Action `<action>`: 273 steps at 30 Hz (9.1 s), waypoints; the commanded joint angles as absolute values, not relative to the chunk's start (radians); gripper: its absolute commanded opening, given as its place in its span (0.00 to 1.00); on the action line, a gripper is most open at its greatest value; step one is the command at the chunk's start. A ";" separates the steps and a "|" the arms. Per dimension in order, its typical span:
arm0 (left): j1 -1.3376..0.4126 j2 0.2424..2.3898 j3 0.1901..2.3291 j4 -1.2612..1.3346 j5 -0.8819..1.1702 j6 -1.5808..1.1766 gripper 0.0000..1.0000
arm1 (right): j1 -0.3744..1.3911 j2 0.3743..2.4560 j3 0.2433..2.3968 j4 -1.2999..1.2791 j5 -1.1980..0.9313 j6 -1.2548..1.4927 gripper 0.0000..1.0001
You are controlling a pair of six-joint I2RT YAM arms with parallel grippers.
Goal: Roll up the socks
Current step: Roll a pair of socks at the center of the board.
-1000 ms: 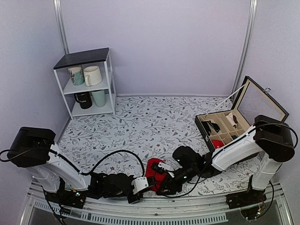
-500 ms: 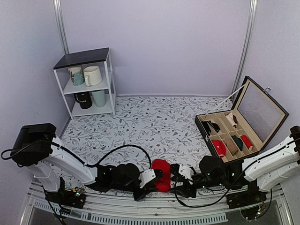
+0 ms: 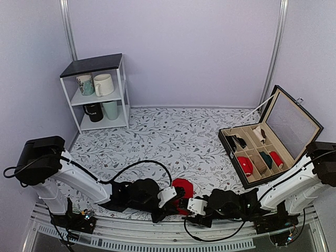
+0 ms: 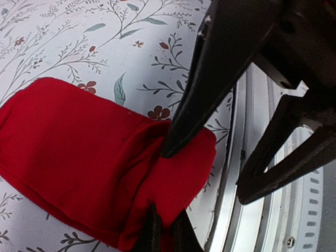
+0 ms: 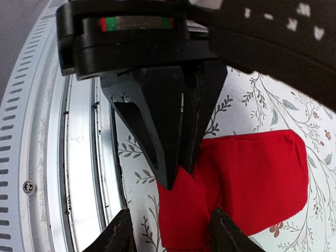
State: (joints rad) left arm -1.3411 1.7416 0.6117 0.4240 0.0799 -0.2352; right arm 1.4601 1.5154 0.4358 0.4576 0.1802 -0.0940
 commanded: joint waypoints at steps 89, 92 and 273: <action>-1.193 1.860 0.592 0.514 0.373 0.018 0.00 | 1.320 1.732 0.214 0.696 -0.140 0.612 0.12; -1.193 1.857 0.602 0.473 0.384 -0.007 0.00 | 1.315 1.720 0.223 0.683 -0.153 0.604 0.12; -1.371 1.613 0.434 0.638 0.062 0.163 0.55 | 1.122 1.772 0.436 0.483 -0.581 0.257 0.15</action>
